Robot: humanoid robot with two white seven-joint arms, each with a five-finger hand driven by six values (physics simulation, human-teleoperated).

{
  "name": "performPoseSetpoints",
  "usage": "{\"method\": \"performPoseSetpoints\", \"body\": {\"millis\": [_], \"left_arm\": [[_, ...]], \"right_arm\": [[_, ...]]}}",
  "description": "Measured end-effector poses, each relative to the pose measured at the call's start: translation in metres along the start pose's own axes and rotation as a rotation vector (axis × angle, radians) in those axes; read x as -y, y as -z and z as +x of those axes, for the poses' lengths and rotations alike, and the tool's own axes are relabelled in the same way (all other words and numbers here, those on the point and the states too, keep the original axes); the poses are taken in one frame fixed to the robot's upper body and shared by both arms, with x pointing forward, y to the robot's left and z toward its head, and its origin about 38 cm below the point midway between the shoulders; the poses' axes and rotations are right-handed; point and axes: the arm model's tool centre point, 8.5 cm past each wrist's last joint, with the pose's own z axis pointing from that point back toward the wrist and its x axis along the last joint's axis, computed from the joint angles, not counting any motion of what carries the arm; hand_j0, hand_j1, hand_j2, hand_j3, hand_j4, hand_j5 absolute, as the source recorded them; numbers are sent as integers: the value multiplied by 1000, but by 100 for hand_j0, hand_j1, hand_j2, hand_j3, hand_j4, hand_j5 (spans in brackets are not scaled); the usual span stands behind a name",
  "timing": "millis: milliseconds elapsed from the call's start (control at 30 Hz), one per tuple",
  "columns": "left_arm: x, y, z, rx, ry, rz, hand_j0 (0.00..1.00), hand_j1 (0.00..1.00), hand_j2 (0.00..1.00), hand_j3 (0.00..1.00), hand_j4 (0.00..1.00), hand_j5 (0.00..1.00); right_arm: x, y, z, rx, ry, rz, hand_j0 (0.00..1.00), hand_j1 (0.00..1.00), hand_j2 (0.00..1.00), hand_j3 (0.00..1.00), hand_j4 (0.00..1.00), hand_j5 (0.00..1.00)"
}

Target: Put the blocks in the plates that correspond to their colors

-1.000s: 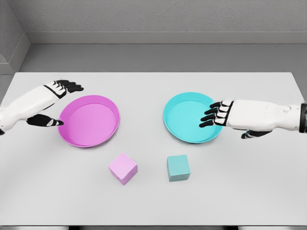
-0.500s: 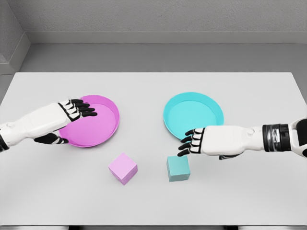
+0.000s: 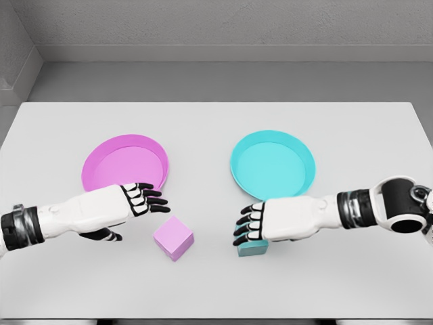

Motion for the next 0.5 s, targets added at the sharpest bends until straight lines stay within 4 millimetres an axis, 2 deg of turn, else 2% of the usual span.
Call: {"method": "performPoseSetpoints", "body": {"millis": [300, 500], "left_arm": [[6, 10, 11, 42, 28, -64, 100, 100, 100, 100, 100, 100], [3, 17, 10, 61, 48, -84, 100, 100, 100, 100, 100, 100]], "right_arm": [[-8, 17, -10, -6, 1, 25, 100, 100, 100, 100, 100, 100], [-13, 26, -12, -5, 4, 36, 100, 100, 100, 100, 100, 100]]}}
